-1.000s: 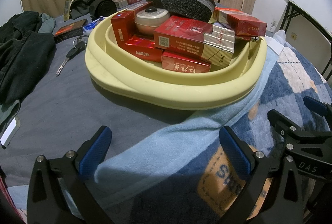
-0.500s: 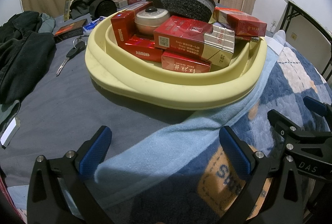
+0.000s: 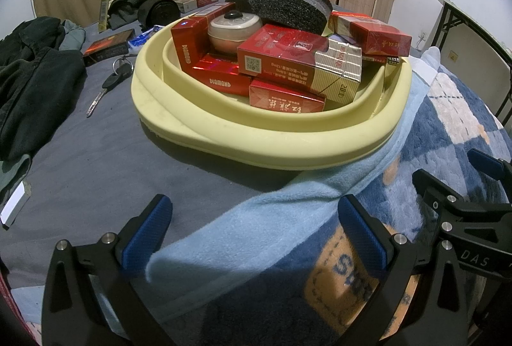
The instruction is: Organize rigid objects
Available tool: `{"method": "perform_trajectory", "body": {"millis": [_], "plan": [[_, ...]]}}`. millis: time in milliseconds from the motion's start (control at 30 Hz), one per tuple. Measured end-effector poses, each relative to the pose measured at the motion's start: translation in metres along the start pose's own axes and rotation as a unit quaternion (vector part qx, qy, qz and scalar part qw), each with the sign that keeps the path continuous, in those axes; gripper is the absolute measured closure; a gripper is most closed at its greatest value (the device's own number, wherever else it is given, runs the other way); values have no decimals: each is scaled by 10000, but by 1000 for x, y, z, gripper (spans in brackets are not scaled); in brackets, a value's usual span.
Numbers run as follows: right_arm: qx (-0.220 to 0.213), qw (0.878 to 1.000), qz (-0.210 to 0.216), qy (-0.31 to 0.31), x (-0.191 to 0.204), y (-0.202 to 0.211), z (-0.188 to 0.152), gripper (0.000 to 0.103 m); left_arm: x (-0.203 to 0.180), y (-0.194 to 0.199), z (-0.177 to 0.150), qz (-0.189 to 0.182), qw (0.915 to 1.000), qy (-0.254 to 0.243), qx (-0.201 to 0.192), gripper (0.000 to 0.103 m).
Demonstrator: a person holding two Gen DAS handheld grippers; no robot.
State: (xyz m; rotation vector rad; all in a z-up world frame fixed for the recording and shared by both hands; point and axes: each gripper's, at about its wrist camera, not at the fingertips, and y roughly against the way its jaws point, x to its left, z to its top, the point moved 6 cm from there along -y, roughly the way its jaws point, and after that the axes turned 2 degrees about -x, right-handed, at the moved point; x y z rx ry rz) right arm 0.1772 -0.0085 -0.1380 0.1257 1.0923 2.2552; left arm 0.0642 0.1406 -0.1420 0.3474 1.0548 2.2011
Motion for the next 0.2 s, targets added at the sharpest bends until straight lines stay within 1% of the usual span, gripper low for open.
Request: {"method": "perform_trajectory", "body": {"millis": [200], "plan": [[0, 10000, 2, -2, 0, 0, 0, 0, 0, 0, 0, 5, 10000, -4, 2, 0]]}}
